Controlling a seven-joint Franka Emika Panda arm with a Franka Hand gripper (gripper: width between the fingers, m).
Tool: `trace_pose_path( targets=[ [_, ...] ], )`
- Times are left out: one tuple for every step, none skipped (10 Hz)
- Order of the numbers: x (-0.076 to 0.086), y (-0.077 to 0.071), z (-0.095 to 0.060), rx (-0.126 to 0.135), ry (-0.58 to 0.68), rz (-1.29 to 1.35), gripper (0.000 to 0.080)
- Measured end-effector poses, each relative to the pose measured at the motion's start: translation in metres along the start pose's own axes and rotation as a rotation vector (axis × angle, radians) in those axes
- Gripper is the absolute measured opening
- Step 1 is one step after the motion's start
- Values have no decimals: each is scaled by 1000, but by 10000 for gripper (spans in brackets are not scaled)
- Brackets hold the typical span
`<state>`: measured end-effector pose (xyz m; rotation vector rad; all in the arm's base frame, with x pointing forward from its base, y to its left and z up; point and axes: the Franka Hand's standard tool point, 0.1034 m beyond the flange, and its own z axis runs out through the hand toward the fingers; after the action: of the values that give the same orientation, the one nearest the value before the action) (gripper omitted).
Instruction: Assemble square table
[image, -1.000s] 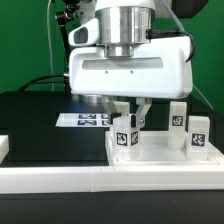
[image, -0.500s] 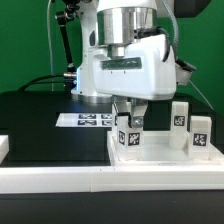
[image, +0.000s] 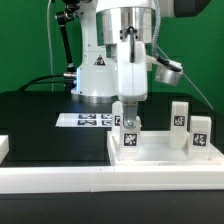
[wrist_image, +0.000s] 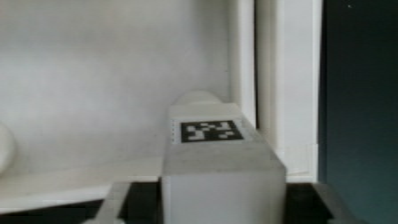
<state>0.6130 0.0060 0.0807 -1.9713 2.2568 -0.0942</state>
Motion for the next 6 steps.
trace_pose_path(
  targets=[
    [0, 0, 0, 1, -1, 28, 290],
    [0, 0, 0, -1, -2, 59, 290],
    [0, 0, -1, -5, -3, 55, 295],
    [0, 0, 0, -6, -3, 46, 295],
    [0, 0, 0, -6, -3, 13, 489],
    [0, 0, 0, -6, -3, 13, 595]
  ],
)
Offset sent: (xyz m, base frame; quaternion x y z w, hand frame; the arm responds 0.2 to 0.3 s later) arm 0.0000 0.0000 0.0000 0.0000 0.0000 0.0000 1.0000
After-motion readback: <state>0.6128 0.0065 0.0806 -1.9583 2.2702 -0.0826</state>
